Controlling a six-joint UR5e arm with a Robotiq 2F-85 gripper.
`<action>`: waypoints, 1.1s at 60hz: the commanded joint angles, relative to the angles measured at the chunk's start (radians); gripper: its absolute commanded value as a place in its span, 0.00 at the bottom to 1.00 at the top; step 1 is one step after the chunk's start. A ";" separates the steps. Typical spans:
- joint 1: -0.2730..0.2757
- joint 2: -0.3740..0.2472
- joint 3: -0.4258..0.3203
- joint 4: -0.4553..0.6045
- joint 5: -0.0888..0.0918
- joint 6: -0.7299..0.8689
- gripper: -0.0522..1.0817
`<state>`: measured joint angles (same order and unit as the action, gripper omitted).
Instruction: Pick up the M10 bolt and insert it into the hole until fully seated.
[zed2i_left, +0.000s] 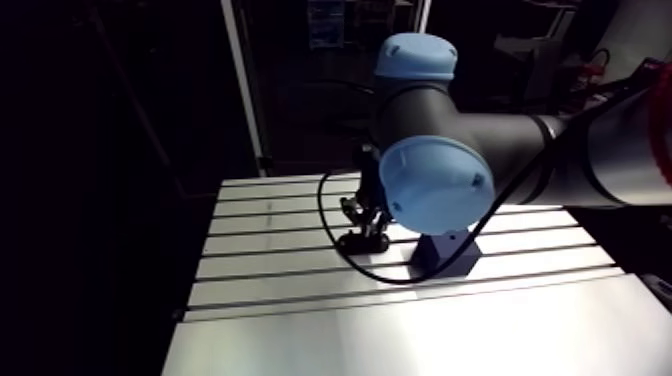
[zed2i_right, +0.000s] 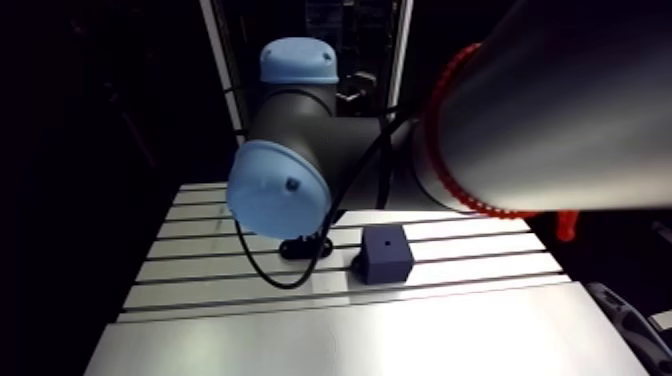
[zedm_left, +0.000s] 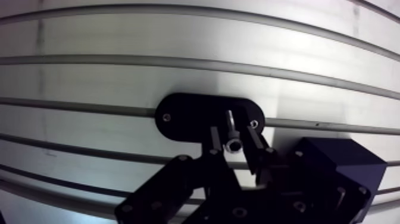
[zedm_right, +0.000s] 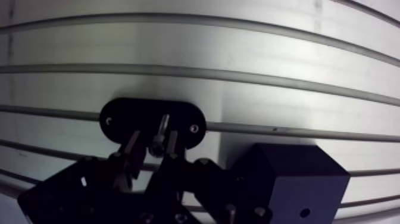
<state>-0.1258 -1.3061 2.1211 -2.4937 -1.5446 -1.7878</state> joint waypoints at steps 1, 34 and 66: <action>0.000 0.000 0.000 0.000 0.002 0.000 0.66; -0.003 -0.003 -0.006 0.003 0.008 -0.002 0.81; 0.005 -0.106 -0.107 0.178 0.045 0.001 0.97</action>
<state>-0.1260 -1.3622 2.0670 -2.3963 -1.5302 -1.7882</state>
